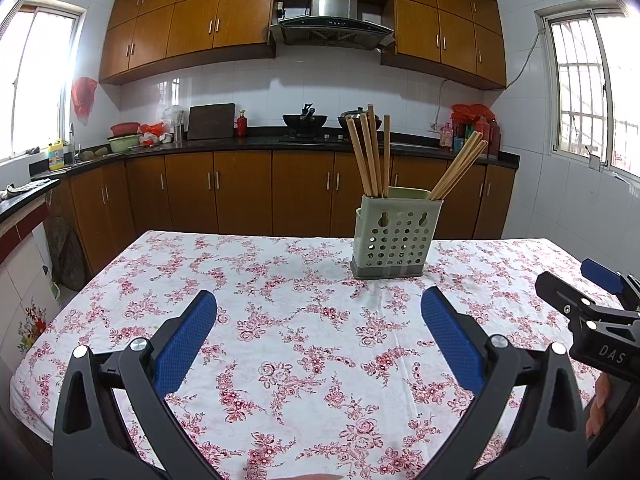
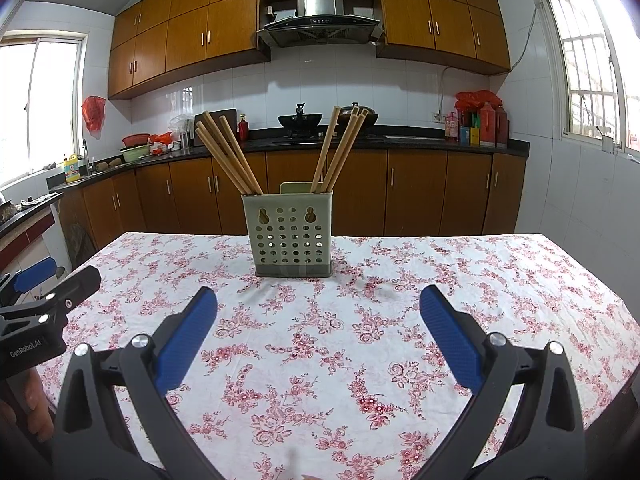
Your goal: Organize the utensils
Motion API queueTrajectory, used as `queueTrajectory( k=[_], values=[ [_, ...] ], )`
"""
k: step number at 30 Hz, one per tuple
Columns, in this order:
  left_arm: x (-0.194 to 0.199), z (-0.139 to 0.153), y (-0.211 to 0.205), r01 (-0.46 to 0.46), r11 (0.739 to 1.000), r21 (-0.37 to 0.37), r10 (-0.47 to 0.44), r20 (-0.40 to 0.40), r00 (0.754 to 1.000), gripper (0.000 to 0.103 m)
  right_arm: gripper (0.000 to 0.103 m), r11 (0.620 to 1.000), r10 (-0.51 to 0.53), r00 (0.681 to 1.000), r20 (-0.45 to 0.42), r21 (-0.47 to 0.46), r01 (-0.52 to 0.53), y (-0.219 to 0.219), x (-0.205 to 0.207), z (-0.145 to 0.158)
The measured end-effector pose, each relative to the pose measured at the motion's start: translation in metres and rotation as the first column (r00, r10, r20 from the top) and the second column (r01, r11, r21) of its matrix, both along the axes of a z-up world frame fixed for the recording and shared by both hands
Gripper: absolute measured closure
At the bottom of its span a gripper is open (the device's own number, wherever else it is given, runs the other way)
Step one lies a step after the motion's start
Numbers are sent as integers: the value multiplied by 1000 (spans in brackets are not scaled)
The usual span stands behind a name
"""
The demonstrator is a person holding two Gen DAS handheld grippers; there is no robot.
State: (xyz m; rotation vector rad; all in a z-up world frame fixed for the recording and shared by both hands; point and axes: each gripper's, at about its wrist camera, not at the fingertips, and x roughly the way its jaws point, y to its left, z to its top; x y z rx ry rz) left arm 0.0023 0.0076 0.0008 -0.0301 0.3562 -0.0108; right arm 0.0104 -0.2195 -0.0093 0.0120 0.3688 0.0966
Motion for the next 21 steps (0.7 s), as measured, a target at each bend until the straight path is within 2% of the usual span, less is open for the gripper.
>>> queueTrajectory(
  k=[21],
  values=[
    [0, 0, -1, 1, 1000, 0, -1, -2, 1000, 2, 4, 1000, -2, 1000, -2, 3, 2, 0, 0, -1]
  ],
)
